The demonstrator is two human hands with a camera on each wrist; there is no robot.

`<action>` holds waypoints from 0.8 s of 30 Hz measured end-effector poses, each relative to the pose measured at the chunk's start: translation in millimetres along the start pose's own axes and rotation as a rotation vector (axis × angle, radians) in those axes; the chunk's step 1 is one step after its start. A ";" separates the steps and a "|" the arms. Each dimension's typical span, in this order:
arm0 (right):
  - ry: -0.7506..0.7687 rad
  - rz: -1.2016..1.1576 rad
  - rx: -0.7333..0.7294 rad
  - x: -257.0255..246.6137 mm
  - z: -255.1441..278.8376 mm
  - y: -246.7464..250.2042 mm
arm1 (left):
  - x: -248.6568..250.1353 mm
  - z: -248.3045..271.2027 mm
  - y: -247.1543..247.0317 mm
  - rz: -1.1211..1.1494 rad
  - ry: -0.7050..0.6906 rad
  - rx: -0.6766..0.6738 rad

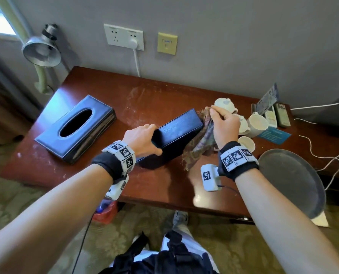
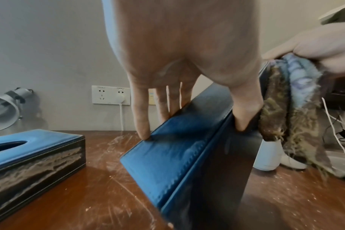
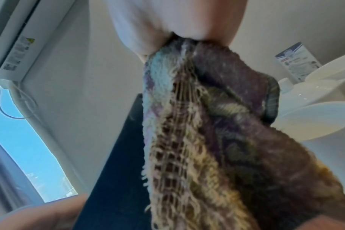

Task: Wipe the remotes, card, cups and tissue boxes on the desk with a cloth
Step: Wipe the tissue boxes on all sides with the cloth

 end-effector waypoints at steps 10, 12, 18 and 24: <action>0.039 0.209 -0.175 13.5 9.1 -57.6 | 19.5 -12.1 -16.5 -0.113 -0.037 -0.087; 0.072 0.357 -0.334 37.1 19.9 -77.6 | 18.9 -10.1 -23.3 -0.107 -0.044 -0.086; 0.179 0.573 -0.420 66.7 37.6 -79.6 | -8.7 11.0 -37.6 -0.005 -0.021 -0.074; 0.409 0.543 -0.565 39.1 100.3 -128.6 | -10.4 11.8 -39.4 0.052 0.013 -0.097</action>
Point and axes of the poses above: each hand's wrist, its own z-axis away from the middle knuckle, its own y-axis out of the back of the hand, x = y × z, the point moved 6 cm from there along -z, towards the middle knuckle, and after that the axes turned 5 degrees about -z, right-handed, at the moved point
